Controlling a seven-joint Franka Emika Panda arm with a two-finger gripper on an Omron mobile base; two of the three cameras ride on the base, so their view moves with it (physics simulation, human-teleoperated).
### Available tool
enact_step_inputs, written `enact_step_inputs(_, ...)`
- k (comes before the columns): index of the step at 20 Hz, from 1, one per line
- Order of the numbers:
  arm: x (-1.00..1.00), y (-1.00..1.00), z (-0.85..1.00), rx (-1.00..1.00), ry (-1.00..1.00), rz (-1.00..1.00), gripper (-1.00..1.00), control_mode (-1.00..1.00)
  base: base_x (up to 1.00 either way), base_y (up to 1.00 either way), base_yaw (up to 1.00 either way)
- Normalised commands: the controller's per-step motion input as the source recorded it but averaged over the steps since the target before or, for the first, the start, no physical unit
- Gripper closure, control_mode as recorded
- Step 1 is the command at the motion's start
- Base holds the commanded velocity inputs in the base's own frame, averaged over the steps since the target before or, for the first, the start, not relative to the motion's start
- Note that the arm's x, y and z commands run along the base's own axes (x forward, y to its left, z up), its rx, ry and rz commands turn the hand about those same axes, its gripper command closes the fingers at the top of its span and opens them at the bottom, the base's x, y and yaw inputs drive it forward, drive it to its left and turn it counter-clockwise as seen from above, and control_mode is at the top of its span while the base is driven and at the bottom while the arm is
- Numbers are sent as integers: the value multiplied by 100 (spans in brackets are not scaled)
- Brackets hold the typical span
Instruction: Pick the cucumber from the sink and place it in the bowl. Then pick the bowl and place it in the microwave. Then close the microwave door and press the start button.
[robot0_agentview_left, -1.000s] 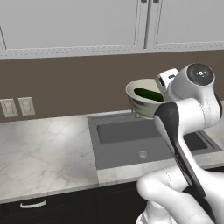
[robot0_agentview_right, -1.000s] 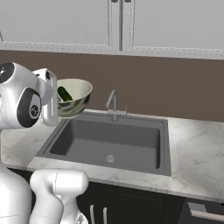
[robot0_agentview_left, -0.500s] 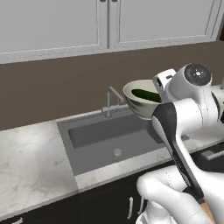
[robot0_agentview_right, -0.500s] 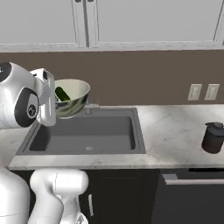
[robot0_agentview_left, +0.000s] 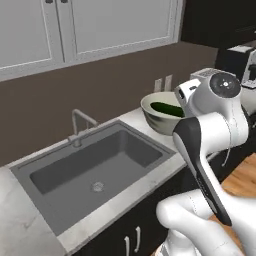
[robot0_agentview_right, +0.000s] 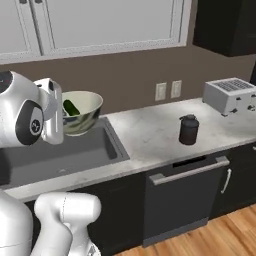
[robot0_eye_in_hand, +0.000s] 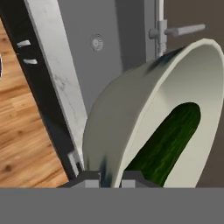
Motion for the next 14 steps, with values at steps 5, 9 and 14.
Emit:
enact_step_inputs(5, 0, 0, 0, 0, 0, 0, 100, 100, 16, -21, -45)
enact_step_inputs(9, 0, 0, 0, 0, 0, 0, 100, 100, 30, -22, -40)
enact_step_inputs(14, 0, 0, 0, 0, 0, 0, 100, 100, 46, -18, -38)
